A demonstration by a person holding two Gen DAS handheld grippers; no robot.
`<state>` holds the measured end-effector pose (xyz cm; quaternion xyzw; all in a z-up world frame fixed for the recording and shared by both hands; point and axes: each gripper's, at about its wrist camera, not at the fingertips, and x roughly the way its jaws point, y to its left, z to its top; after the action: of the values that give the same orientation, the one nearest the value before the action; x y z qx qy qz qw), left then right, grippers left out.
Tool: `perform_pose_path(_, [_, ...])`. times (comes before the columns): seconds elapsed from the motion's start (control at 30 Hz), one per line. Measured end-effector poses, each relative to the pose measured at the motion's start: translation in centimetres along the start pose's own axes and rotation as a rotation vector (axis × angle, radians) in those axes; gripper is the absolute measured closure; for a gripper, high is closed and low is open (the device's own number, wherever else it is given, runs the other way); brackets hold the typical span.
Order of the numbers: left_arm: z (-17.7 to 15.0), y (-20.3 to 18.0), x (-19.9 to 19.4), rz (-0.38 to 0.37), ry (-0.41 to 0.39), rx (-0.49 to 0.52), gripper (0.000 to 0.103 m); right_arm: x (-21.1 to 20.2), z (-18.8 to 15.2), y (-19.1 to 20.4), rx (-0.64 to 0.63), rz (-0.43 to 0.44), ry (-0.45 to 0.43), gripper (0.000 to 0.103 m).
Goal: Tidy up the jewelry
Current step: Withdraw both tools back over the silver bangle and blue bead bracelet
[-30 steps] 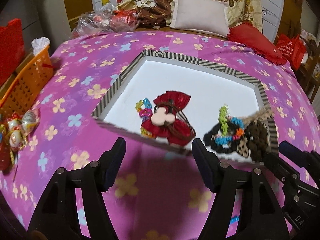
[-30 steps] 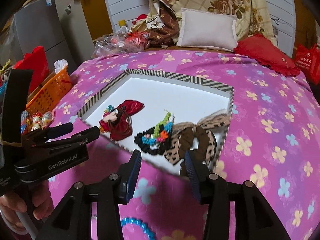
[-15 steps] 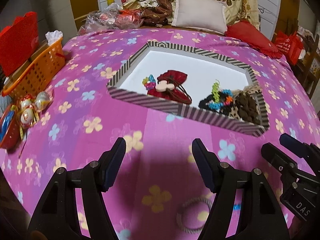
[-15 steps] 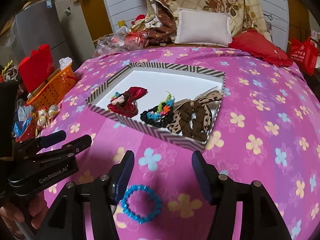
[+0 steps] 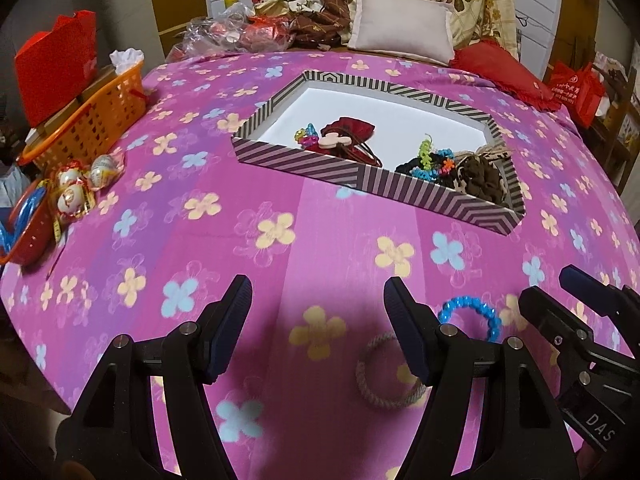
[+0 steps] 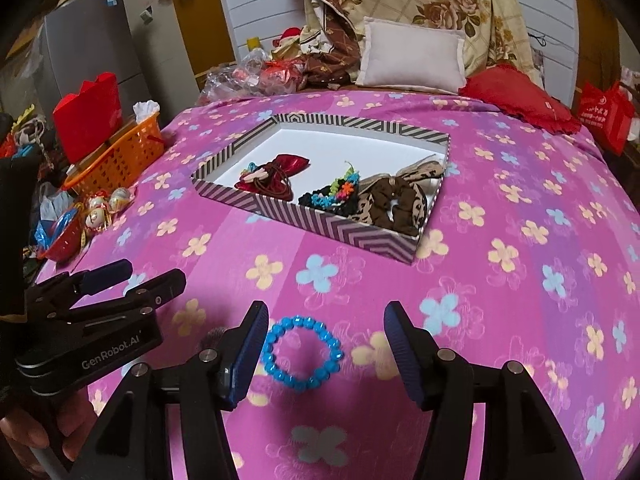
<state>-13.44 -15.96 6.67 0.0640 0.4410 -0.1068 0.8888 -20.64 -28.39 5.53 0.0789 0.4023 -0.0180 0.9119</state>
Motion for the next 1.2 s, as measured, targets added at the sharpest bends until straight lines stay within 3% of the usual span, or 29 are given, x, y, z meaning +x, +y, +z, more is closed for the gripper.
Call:
perform_pose_path(0.23, [-1.3, -0.1, -0.6, 0.004, 0.012, -0.01, 0.034, -0.8, -1.1, 0.3, 0.005, 0.003, 0.0, 0.038])
perform_pose_path(0.9, [-3.4, -0.2, -0.5, -0.002, 0.05, -0.001, 0.034, -0.9, -2.7, -0.1, 0.004, -0.01, 0.037, 0.038])
perform_pose_path(1.2, [-4.8, 2.0, 0.9, -0.029, 0.118, -0.026, 0.034, -0.2, -3.3, -1.4, 0.021, -0.03, 0.068, 0.038])
